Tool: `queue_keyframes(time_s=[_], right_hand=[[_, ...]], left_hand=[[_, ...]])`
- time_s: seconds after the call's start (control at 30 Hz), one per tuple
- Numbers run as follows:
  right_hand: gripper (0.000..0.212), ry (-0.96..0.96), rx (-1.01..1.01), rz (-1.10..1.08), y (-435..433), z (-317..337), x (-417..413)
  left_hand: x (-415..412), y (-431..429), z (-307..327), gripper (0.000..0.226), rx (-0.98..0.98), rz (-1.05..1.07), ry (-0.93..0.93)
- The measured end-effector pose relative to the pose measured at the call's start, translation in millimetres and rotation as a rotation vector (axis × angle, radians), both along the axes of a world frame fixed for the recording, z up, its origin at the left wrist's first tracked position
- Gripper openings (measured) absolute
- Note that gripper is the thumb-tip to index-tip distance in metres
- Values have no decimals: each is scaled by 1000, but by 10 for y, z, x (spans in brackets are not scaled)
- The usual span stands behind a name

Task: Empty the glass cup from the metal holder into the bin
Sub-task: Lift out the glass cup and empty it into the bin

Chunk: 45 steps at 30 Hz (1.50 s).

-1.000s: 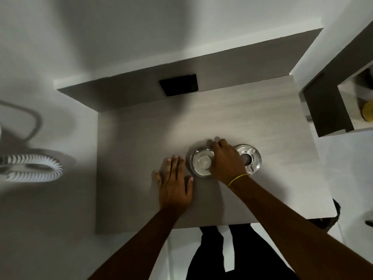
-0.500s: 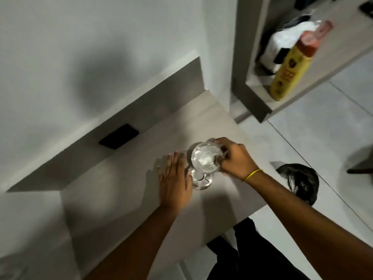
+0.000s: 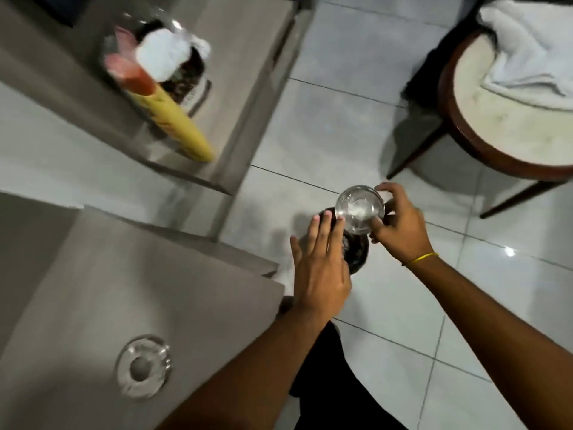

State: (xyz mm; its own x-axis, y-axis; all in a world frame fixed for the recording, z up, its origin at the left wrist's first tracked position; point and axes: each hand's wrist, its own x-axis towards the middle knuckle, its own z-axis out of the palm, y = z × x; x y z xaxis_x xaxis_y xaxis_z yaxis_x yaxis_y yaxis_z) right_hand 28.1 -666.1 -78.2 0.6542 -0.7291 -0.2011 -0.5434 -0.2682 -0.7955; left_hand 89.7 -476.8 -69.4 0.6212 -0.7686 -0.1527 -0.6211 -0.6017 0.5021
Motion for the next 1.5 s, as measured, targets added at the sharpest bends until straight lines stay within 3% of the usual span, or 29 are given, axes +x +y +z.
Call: queue_keyframes(time_s=[0.17, 0.4, 0.5, 0.6, 0.7, 0.77, 0.9, 1.07, 1.2, 1.33, 1.43, 1.5], right_hand=[[87, 126, -292, 185, -192, -873, -214], [79, 407, -648, 862, -170, -2223, -110], [97, 440, -740, 1043, -147, -2608, -69], [106, 428, -837, 1079, -156, -2877, 18], [73, 481, -846, 1069, -181, -3001, 149], [65, 563, -829, 1144, -165, -3027, 189], [86, 542, -816, 1235, -150, -3051, 247], [63, 629, -786, 1236, -124, -3018, 345], [80, 593, -808, 1264, -102, -3084, 365], [55, 699, -833, 1250, -56, -3088, 360], [76, 629, -801, 1289, -73, -3126, 370], [75, 634, -808, 1311, -70, -3120, 369]], left_hand=[[-484, -156, -779, 85, 140, -91, 50], [-679, 140, -1838, 92, 405, -20, 188], [-719, 266, -2083, 90, 413, 28, 189], [-759, 377, -2254, 86, 401, 9, 197], [-813, 476, -2351, 89, 395, -19, 184], [-825, 501, -2377, 90, 390, -10, 188], [-808, 478, -2400, 89, 396, -16, 168], [-750, 472, -2434, 88, 378, -23, 144], [-764, 485, -2457, 90, 368, -44, 119], [-778, 507, -2480, 90, 378, -29, 112], [-769, 515, -2498, 89, 384, -37, 98], [-765, 519, -2495, 89, 387, -42, 94]])
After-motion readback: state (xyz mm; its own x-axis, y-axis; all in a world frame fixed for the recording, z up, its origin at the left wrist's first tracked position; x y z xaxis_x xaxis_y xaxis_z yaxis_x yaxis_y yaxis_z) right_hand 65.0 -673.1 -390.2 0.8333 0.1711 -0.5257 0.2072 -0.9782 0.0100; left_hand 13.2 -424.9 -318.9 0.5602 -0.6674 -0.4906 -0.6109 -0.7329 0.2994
